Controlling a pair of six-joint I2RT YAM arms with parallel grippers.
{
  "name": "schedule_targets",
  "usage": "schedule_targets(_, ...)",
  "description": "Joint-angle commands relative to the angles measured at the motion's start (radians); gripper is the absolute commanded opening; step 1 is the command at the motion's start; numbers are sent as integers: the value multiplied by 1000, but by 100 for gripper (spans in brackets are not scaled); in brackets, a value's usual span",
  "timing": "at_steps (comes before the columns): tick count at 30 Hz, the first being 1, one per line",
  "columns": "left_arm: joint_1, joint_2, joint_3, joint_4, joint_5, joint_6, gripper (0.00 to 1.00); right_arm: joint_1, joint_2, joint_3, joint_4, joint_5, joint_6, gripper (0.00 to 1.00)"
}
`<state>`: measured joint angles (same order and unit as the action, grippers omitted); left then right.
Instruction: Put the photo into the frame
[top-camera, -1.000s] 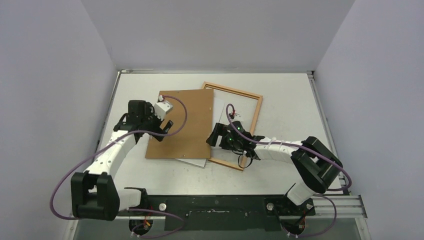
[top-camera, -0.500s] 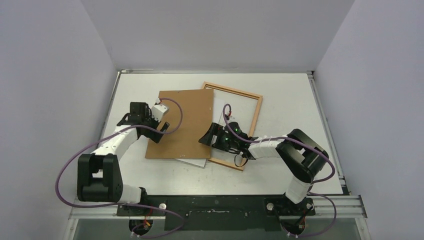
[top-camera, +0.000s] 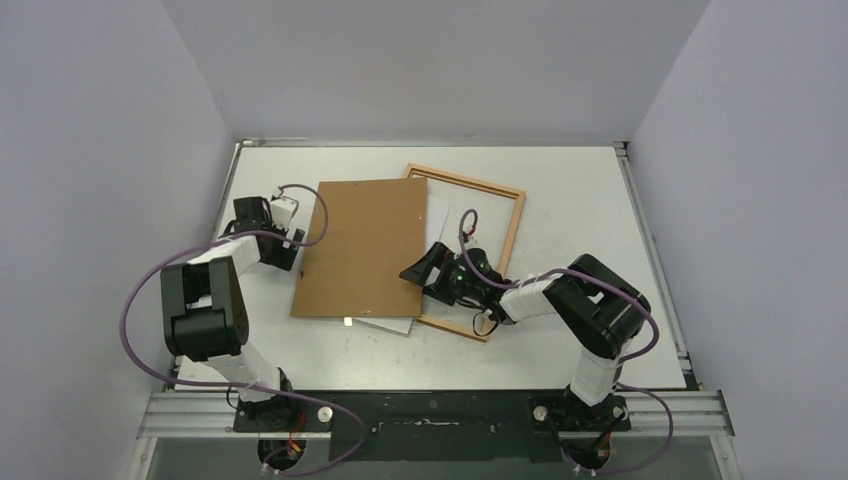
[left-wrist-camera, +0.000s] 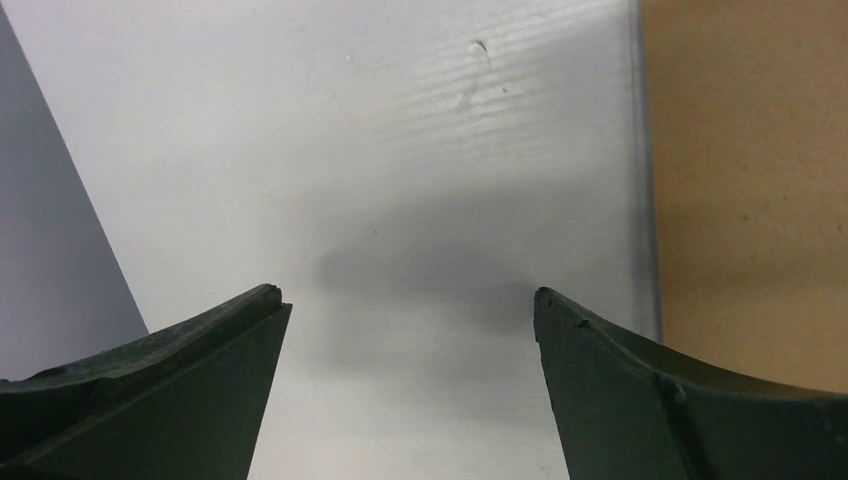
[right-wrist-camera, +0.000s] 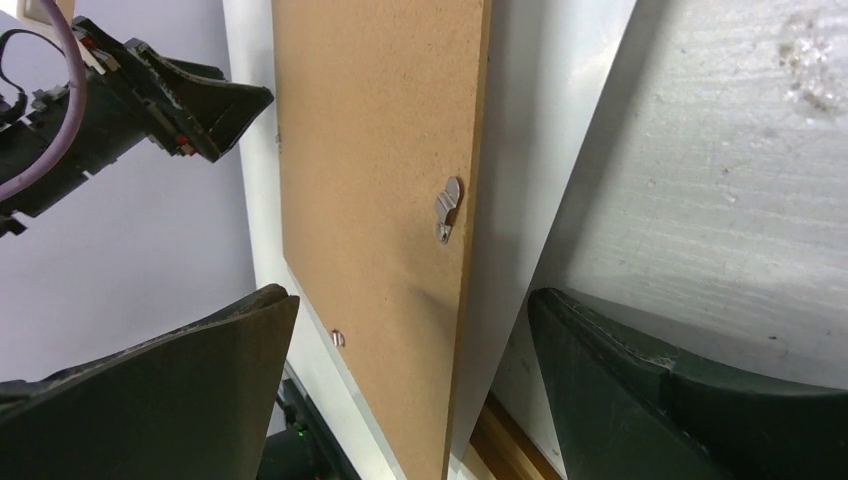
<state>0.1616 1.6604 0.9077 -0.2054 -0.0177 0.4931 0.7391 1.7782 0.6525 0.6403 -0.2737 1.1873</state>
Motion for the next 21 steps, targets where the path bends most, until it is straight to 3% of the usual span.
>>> schedule_targets(1,-4,56,30,79,-42,-12,93,1,47,-69,17,35,67,91)
schedule_targets(17,-57,41,1,68,18,-26,87,-7,78,-73,247,31,169,98)
schedule_targets(21,-69,37,-7,61,44,-32,86,-10,64,-59,277,19,167,88)
